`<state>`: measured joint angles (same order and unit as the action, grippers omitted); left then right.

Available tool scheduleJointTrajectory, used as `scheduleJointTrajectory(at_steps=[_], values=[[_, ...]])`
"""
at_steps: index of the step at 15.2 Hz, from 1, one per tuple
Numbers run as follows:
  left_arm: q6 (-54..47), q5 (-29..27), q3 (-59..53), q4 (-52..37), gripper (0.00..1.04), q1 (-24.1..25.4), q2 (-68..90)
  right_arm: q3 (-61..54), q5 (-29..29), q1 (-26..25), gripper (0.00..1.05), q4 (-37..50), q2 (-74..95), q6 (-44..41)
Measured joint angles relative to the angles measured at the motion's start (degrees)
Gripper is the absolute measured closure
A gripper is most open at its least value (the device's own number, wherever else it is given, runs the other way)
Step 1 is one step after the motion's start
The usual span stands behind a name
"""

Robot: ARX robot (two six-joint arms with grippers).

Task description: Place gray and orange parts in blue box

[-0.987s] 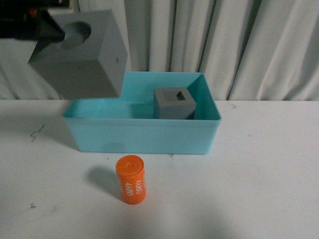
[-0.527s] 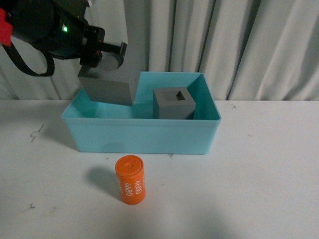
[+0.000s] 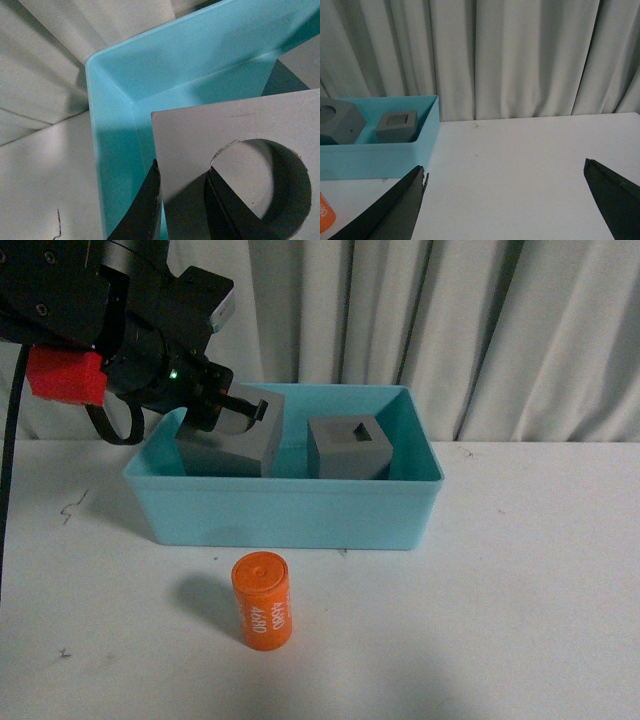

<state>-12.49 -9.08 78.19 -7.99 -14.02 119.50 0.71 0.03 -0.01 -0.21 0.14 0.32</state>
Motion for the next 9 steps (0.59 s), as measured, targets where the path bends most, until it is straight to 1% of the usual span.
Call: scheduleJointTrajectory(at_steps=[1, 5, 7, 8, 9], values=[[0.0, 0.0, 0.5, -0.1, 0.85, 0.2, 0.4, 0.0, 0.0, 0.0, 0.06, 0.0, 0.0, 0.0], [0.5, 0.3, -0.3, -0.5, 0.41, 1.3, -0.1, 0.0, 0.0, 0.0, 0.06, 0.0, 0.0, 0.0], [3.8, 3.6, -5.0, 2.1, 0.19, 1.9, -4.8, 0.0, 0.0, 0.0, 0.06, 0.0, 0.0, 0.0], [14.8, 15.5, -16.4, 8.3, 0.08, 3.6, -23.1, 0.0, 0.0, 0.0, 0.06, 0.0, 0.0, 0.0], [19.5, 22.0, -22.9, 12.0, 0.07, 4.5, -33.5, 0.0, 0.0, 0.0, 0.06, 0.0, 0.0, 0.0]])
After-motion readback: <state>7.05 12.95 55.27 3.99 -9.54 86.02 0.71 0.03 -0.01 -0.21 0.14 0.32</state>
